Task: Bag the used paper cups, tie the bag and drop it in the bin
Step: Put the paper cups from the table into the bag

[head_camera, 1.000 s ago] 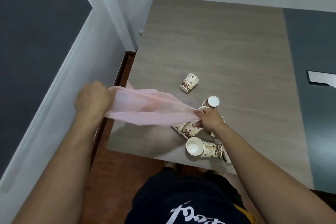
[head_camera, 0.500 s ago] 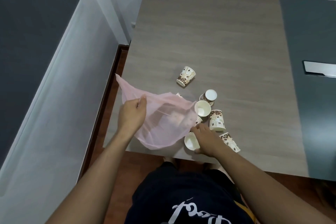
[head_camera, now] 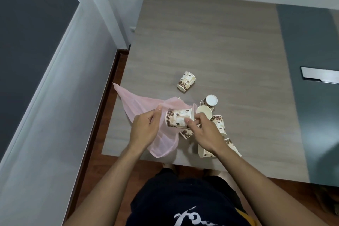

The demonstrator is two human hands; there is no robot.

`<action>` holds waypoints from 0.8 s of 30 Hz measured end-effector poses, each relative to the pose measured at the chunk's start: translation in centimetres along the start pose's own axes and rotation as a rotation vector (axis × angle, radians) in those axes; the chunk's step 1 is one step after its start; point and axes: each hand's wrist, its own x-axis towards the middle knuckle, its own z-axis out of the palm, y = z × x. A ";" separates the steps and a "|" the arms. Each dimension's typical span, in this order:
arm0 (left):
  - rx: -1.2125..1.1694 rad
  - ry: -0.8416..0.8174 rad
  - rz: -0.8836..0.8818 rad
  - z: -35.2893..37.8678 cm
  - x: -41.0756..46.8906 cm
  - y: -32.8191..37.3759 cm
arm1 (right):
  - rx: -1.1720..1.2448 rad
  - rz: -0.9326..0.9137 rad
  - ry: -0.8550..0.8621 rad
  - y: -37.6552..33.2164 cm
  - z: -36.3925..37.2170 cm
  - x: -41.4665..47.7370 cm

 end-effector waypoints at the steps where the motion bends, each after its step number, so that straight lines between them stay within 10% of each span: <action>1: -0.011 -0.010 0.014 0.3 -0.1 0.4 | 0.043 -0.005 0.001 -0.9 0.5 0.0; 15: -0.292 0.031 -0.189 -0.9 0.2 1.8 | -0.097 -0.111 -0.317 -4.3 4.9 2.9; 24: -0.239 0.077 -0.253 -0.9 -0.1 0.0 | -0.396 -0.033 0.014 1.3 -2.8 7.0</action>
